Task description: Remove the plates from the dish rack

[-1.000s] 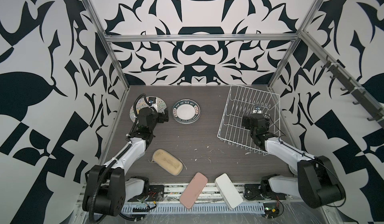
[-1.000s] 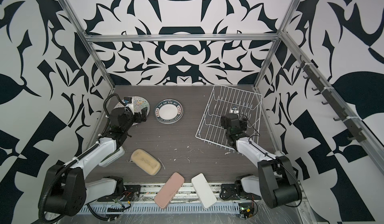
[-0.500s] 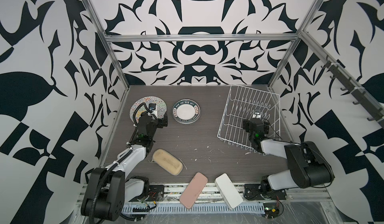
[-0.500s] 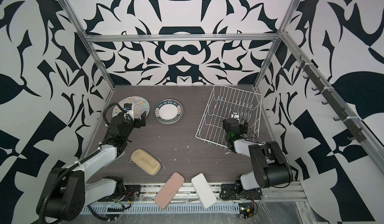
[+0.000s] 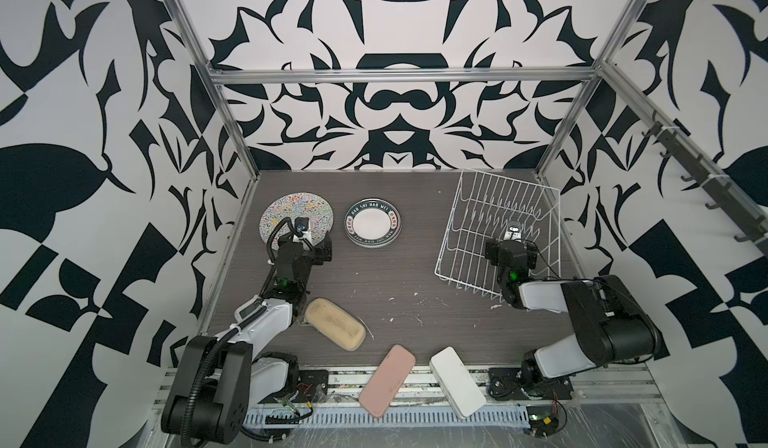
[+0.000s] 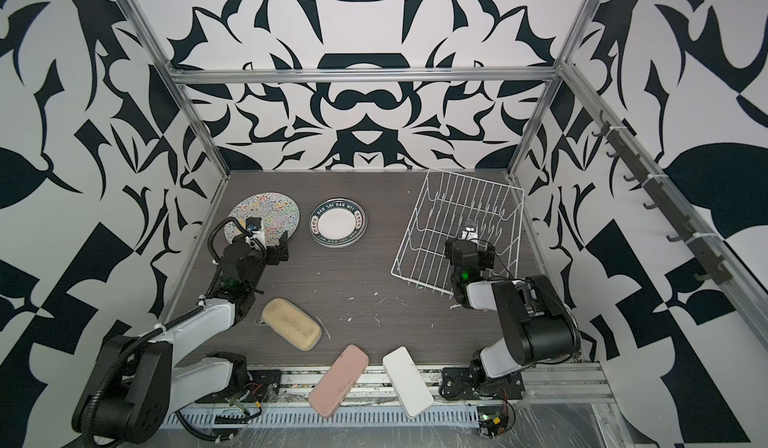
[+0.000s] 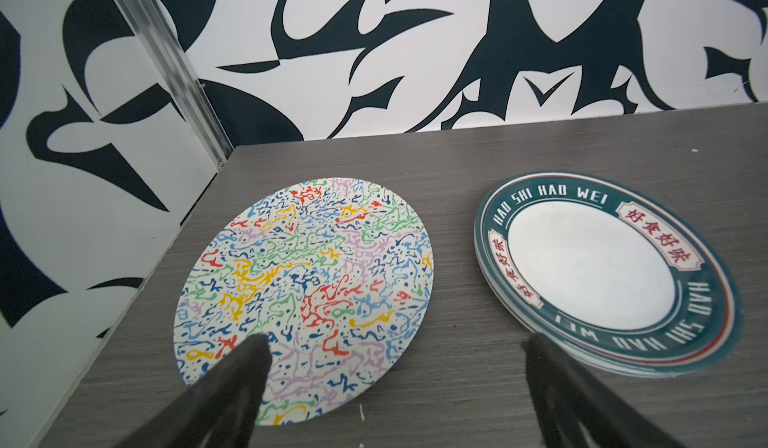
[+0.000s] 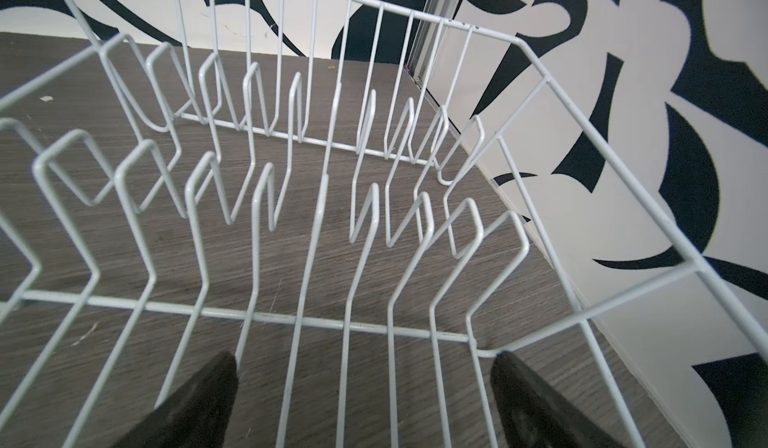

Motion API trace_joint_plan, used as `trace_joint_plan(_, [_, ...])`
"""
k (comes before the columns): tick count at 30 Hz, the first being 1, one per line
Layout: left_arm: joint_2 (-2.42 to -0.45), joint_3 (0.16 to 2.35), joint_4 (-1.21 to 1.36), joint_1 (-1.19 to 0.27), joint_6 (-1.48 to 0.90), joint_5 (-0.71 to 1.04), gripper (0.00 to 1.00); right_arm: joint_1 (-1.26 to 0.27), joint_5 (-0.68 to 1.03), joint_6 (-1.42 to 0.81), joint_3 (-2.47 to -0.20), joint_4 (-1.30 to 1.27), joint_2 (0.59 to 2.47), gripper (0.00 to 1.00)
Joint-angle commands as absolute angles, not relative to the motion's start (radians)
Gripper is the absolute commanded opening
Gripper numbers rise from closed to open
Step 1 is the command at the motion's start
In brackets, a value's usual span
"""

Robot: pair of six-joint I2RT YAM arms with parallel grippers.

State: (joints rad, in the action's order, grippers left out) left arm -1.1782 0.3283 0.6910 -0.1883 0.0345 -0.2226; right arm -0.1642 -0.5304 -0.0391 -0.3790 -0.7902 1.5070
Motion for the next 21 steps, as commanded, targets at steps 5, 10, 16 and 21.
trace_joint_plan(5, [-1.198,0.261,0.881,-0.189,0.068,-0.247,0.99,-0.176,-0.498,-0.005,-0.352,-0.908,1.512,0.99])
trace_joint_plan(10, [-1.184,0.244,0.872,-0.19,0.07,-0.238,0.99,-0.176,-0.481,0.0,-0.341,-0.926,1.516,0.99])
trace_joint_plan(16, [-1.236,0.217,0.932,-0.189,0.079,-0.225,0.99,-0.176,-0.47,0.004,-0.331,-0.963,1.54,0.99])
trace_joint_plan(21, [-1.372,0.182,1.12,-0.189,0.098,-0.236,0.99,-0.177,-0.463,0.013,-0.318,-1.025,1.575,0.99])
